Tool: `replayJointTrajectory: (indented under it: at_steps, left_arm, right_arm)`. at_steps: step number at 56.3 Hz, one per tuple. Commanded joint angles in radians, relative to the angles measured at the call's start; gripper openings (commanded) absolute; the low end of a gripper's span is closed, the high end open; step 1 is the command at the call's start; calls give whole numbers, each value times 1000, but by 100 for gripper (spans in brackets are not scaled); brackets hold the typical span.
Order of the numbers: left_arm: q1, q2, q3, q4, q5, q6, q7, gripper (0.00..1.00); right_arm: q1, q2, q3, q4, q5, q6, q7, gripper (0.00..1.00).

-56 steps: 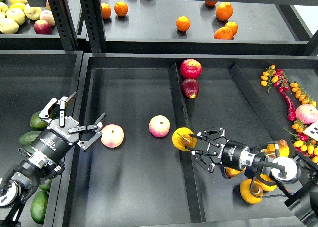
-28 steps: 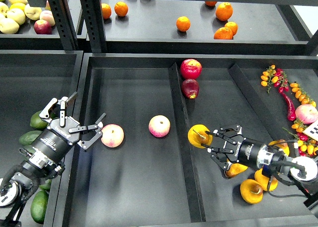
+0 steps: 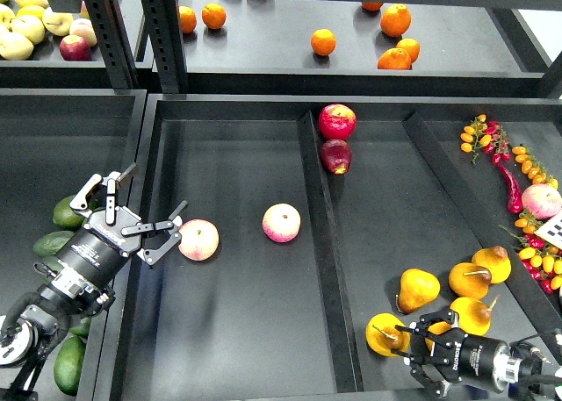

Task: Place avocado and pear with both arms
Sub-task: 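Carry the pear over to the other yellow pears, then lower the pear beside the pears and open the right gripper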

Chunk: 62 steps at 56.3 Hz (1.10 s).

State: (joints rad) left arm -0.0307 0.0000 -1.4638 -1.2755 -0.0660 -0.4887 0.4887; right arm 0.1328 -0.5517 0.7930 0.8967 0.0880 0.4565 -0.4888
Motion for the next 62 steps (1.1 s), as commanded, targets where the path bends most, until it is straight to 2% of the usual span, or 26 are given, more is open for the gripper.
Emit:
replayJointTrajectory:
  at_steps: [1,12,13,22,25,27,29,42,62]
  left_arm:
    - [0,0,-1,-2,0,0,0,99]
    - [0,0,-1,-4,0,0,0,99]
    - [0,0,-3,-5,0,0,0,99]
    - [0,0,-1,-7,0,0,0,99]
    - [0,0,-1,-7,0,0,0,99]
    - [0,0,-1,-7,0,0,0,99]
    - [0,0,-1,-7,0,0,0,99]
    - [0,0,-3,-7,0,0,0,99]
    - [0,0,-3,-7,0,0,0,99]
  right_arm:
    - [1,4,0,-41,-10,22,0,38]
    - [7,6,5,-82,-10,30,0,43]
    - [8,6,8,-84,-10,28,0,47]
    - [13,7,12,-82,-10,18,0,60]
    - [13,7,14,-81,-10,13,0,69]
    - [13,7,14,-81,-10,10,0,80]
    - [13,7,8,-79,-10,4,0,86]
    - [14,4,12,-55,-1,-31,0,94]
    - [114,10,51,-9,68,-84,0,96]
